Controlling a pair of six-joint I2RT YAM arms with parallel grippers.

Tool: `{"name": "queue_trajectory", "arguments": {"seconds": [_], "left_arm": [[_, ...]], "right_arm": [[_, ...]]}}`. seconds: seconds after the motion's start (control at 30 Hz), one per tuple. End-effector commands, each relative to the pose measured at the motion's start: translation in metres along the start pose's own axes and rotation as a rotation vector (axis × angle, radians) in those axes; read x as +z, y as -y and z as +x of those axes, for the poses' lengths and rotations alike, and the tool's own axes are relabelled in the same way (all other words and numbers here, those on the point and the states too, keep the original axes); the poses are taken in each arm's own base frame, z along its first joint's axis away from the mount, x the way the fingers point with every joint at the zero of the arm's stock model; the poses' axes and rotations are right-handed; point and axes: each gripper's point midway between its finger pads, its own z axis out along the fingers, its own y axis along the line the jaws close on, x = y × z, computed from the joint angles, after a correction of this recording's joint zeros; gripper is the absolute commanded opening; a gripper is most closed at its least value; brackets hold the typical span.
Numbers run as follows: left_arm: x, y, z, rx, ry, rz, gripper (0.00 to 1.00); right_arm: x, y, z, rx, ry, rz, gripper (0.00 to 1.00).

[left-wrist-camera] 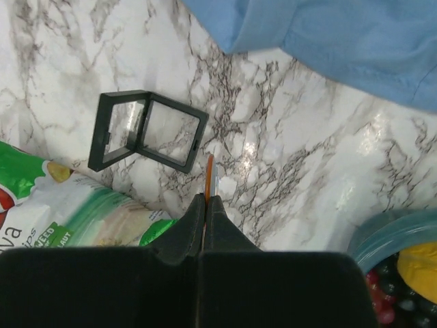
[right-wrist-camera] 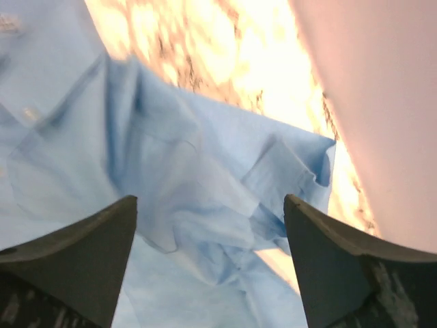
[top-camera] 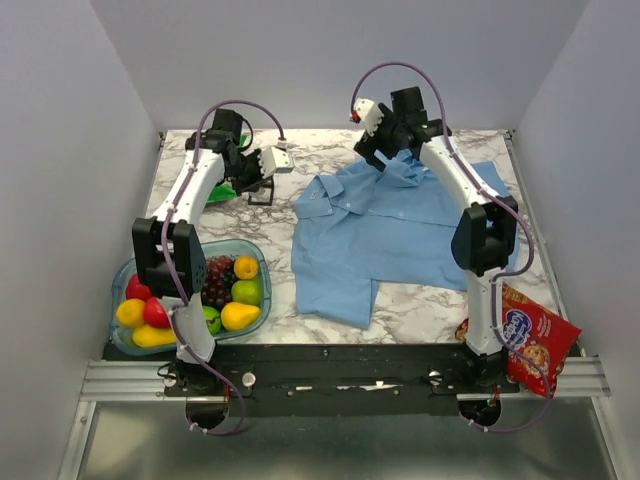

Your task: Remove the brooch from the garment

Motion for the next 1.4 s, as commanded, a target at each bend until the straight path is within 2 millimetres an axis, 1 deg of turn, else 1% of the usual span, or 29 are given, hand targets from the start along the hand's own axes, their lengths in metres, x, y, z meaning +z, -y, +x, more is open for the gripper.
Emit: {"name": "queue_trajectory", "arguments": {"seconds": [0.0, 0.03, 0.07, 0.1, 0.13, 0.17, 0.2, 0.23, 0.27, 0.3, 0.33, 0.37, 0.4, 0.47, 0.53, 0.57, 0.63, 0.67, 0.7, 0.73, 0.77, 0.8, 0.83, 0.87, 1.0, 1.17, 1.37], "left_arm": [[0.022, -0.003, 0.035, 0.154, -0.170, 0.009, 0.00], [0.030, -0.004, 0.040, 0.156, -0.187, 0.012, 0.00], [0.038, -0.009, 0.040, 0.165, -0.194, -0.011, 0.00], [0.041, -0.012, 0.044, 0.162, -0.224, -0.030, 0.00], [0.048, -0.012, 0.047, 0.161, -0.235, -0.030, 0.00], [0.055, -0.017, 0.046, 0.166, -0.230, -0.056, 0.00], [0.059, -0.018, 0.045, 0.165, -0.237, -0.072, 0.00], [0.063, -0.020, 0.043, 0.157, -0.235, -0.088, 0.00], [0.067, -0.024, 0.040, 0.162, -0.226, -0.113, 0.00], [0.072, -0.024, 0.037, 0.167, -0.225, -0.122, 0.00], [0.075, -0.025, 0.037, 0.162, -0.230, -0.135, 0.00], [0.078, -0.029, 0.035, 0.162, -0.218, -0.159, 0.00], [0.080, -0.031, 0.035, 0.160, -0.215, -0.172, 0.00], [0.086, -0.035, 0.036, 0.174, -0.222, -0.215, 0.00], [0.089, -0.039, 0.037, 0.194, -0.235, -0.248, 0.00], [0.089, -0.043, 0.039, 0.205, -0.251, -0.280, 0.00], [0.094, -0.046, 0.043, 0.222, -0.275, -0.290, 0.00], [0.094, -0.051, 0.041, 0.230, -0.277, -0.301, 0.00], [0.091, -0.056, 0.046, 0.230, -0.310, -0.319, 0.00], [0.096, -0.057, 0.049, 0.232, -0.328, -0.318, 0.00], [0.094, -0.064, 0.047, 0.236, -0.335, -0.335, 0.00], [0.091, -0.069, 0.050, 0.234, -0.359, -0.353, 0.00], [0.095, -0.070, 0.052, 0.239, -0.371, -0.348, 0.00], [0.094, -0.072, 0.051, 0.239, -0.375, -0.346, 0.00], [0.097, -0.072, 0.051, 0.236, -0.381, -0.323, 0.00], [0.106, -0.065, 0.059, 0.240, -0.403, -0.293, 0.00], [0.109, -0.060, 0.065, 0.232, -0.415, -0.274, 0.00]], "right_arm": [[-0.049, 0.012, -0.051, 0.196, 0.184, 0.008, 0.99], [-0.054, 0.007, -0.058, 0.206, 0.200, -0.005, 0.99], [-0.070, 0.007, -0.068, 0.218, 0.224, 0.005, 0.99], [-0.071, -0.001, -0.068, 0.290, 0.225, -0.013, 0.99], [-0.075, -0.008, -0.069, 0.333, 0.237, -0.039, 0.99], [-0.077, -0.017, -0.068, 0.373, 0.240, -0.063, 0.99], [-0.080, -0.034, -0.061, 0.424, 0.228, -0.106, 0.99], [-0.082, -0.051, -0.064, 0.428, 0.240, -0.165, 0.99], [-0.082, -0.062, -0.062, 0.431, 0.232, -0.194, 0.99], [-0.086, -0.073, -0.060, 0.417, 0.227, -0.222, 0.99], [-0.083, -0.087, -0.055, 0.415, 0.209, -0.259, 0.99], [-0.084, -0.091, -0.053, 0.415, 0.204, -0.265, 0.99], [-0.084, -0.092, -0.052, 0.413, 0.204, -0.269, 0.99], [-0.083, -0.089, -0.051, 0.403, 0.200, -0.255, 0.99], [-0.078, -0.082, -0.047, 0.387, 0.181, -0.219, 0.99], [-0.078, -0.077, -0.049, 0.381, 0.185, -0.203, 0.99], [-0.076, -0.071, -0.050, 0.370, 0.184, -0.185, 0.99], [-0.075, -0.069, -0.052, 0.367, 0.187, -0.183, 1.00], [-0.074, -0.069, -0.052, 0.363, 0.188, -0.182, 0.99], [-0.073, -0.068, -0.052, 0.360, 0.187, -0.181, 0.99], [-0.072, -0.068, -0.051, 0.358, 0.185, -0.179, 0.99], [-0.071, -0.067, -0.051, 0.355, 0.183, -0.176, 0.99], [-0.070, -0.066, -0.050, 0.352, 0.180, -0.170, 0.99], [-0.070, -0.065, -0.050, 0.350, 0.179, -0.169, 0.99], [-0.067, -0.066, -0.048, 0.341, 0.174, -0.172, 0.99], [-0.065, -0.064, -0.045, 0.331, 0.165, -0.161, 0.99], [-0.061, -0.063, -0.045, 0.332, 0.163, -0.160, 0.99]]}}
